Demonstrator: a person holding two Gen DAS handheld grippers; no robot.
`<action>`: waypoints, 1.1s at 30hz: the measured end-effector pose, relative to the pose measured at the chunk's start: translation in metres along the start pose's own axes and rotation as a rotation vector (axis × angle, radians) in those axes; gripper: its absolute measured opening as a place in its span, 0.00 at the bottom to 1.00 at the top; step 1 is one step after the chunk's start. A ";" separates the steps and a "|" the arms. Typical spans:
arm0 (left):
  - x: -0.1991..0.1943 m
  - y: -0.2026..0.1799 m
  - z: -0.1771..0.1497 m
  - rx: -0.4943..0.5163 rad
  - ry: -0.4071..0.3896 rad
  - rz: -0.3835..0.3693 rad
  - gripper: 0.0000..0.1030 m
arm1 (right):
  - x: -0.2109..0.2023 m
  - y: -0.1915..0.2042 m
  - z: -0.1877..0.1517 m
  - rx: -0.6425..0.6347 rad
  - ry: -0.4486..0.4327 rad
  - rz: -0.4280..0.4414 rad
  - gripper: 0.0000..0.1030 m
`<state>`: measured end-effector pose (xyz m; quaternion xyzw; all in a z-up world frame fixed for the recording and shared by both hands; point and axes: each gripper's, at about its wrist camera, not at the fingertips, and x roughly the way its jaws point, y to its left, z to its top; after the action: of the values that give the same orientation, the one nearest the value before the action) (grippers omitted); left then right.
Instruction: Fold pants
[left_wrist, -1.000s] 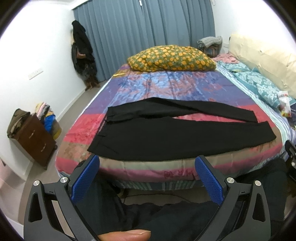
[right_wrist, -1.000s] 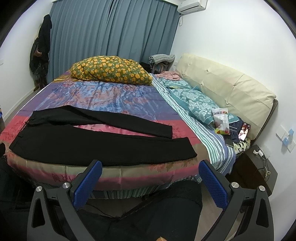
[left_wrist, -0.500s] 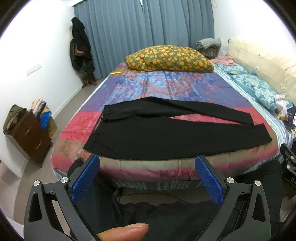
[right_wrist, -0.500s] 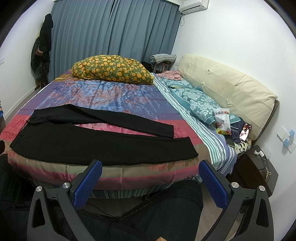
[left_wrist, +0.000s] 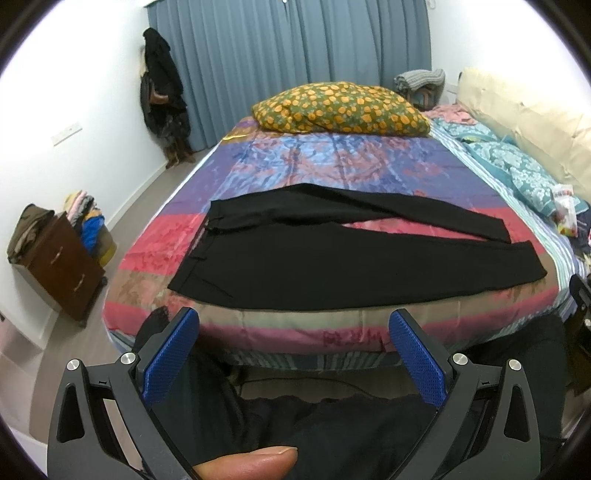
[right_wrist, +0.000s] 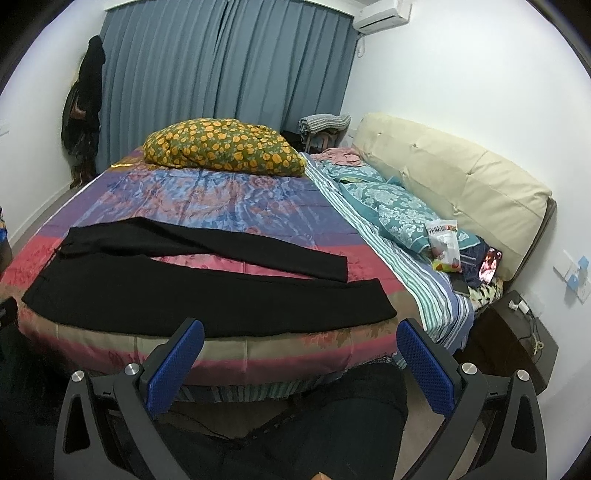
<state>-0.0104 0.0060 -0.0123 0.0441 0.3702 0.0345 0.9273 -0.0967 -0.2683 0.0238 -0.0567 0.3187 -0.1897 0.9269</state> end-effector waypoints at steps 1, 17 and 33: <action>0.000 0.000 0.000 -0.001 0.001 -0.002 1.00 | 0.000 0.001 0.000 -0.007 -0.003 -0.004 1.00; 0.001 0.001 -0.004 0.007 0.004 -0.005 1.00 | -0.001 -0.003 -0.002 -0.008 -0.002 -0.003 1.00; 0.001 0.002 -0.005 0.008 0.007 -0.004 1.00 | -0.002 -0.003 -0.002 -0.007 0.006 -0.001 1.00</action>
<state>-0.0125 0.0079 -0.0164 0.0468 0.3737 0.0315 0.9258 -0.1003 -0.2703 0.0236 -0.0595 0.3219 -0.1894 0.9257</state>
